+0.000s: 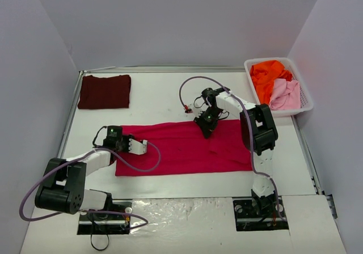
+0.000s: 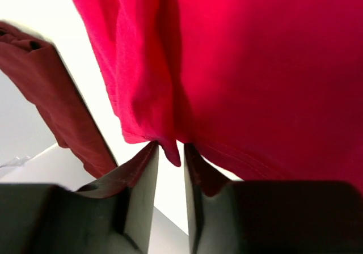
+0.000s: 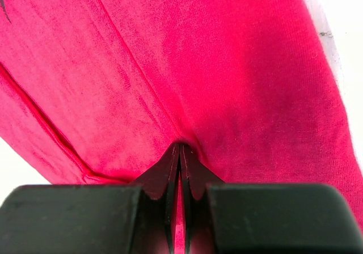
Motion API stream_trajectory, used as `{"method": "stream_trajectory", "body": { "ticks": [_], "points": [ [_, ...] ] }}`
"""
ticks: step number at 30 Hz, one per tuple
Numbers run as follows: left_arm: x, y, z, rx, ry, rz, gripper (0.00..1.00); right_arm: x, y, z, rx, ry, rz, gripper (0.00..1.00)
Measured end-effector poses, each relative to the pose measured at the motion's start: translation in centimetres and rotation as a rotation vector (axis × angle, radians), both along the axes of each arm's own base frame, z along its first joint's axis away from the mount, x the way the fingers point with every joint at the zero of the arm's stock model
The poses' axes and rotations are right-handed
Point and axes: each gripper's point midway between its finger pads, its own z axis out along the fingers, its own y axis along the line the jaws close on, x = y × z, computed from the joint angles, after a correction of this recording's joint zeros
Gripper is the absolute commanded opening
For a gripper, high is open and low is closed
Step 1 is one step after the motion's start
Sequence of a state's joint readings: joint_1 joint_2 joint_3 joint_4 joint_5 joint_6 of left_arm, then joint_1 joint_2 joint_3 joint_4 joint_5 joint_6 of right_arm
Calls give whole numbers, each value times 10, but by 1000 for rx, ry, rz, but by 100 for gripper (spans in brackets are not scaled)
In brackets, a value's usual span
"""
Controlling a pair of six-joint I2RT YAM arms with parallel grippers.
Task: Fold and stack the t-shirts
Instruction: Fold the other side of the tshirt into a rectangle
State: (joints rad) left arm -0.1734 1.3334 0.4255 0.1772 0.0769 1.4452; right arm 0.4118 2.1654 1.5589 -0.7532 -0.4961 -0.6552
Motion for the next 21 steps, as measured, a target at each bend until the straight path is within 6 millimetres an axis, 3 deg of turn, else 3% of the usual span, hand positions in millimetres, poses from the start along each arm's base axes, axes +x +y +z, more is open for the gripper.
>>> {"method": "stream_trajectory", "body": {
  "ticks": [3,9,12,17,19,21],
  "points": [
    [-3,2,-2,15,15,-5,29,-1,0,0,1,4,0,0],
    [-1,19,10,0,55,65,28,-2,1,0,5,14,0,0],
    [19,35,44,-122,50,176,28,-3,1,0,6,17,0,0],
    [66,63,147,-411,-59,342,31,-4,1,0,8,23,0,0],
    [69,62,167,-493,-66,356,31,-5,1,0,8,24,1,0],
    [63,48,167,-564,-17,342,27,-5,1,0,8,25,1,0]
  ]
}}
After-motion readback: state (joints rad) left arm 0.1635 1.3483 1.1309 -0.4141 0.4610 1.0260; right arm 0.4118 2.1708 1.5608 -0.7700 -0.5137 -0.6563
